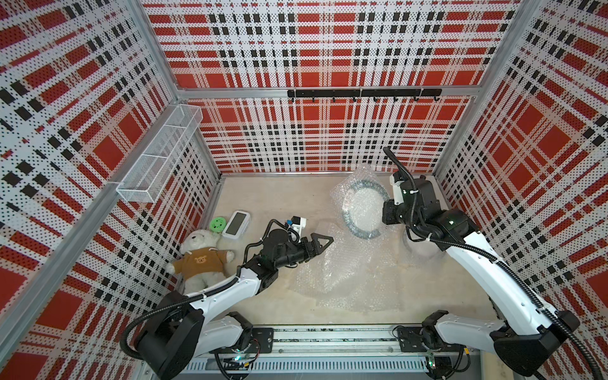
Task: Unpack dinner plates from bubble wrap
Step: Adjust the bubble wrap on the bubble wrap, then place the bubble wrap at the center of the board.
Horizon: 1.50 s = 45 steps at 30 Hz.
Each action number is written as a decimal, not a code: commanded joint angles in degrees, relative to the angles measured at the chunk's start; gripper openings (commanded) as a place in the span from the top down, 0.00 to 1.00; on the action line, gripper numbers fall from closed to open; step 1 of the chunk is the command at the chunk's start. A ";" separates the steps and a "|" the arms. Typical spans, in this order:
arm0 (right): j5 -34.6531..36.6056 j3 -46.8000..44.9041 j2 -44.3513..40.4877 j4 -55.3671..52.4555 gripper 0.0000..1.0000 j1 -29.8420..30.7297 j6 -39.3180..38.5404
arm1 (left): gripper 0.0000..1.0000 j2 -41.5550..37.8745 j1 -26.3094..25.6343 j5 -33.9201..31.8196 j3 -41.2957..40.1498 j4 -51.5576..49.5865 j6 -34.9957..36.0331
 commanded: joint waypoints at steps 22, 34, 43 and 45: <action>3.35 1.00 -0.49 3.06 1.00 -1.32 -0.23 | 0.11 17.64 -4.93 -6.83 -2.20 2.15 4.95; -12.59 -6.15 -3.41 8.30 1.00 -1.33 7.31 | 0.12 2.07 8.07 4.04 -7.85 13.47 -7.30; -22.25 -25.58 -5.18 23.44 1.00 -1.55 17.82 | 0.04 -23.51 22.02 9.10 -2.30 -23.09 3.22; -23.74 -29.06 -4.80 26.56 1.00 -1.61 19.88 | 0.04 -22.36 24.21 12.44 -3.33 -22.18 2.83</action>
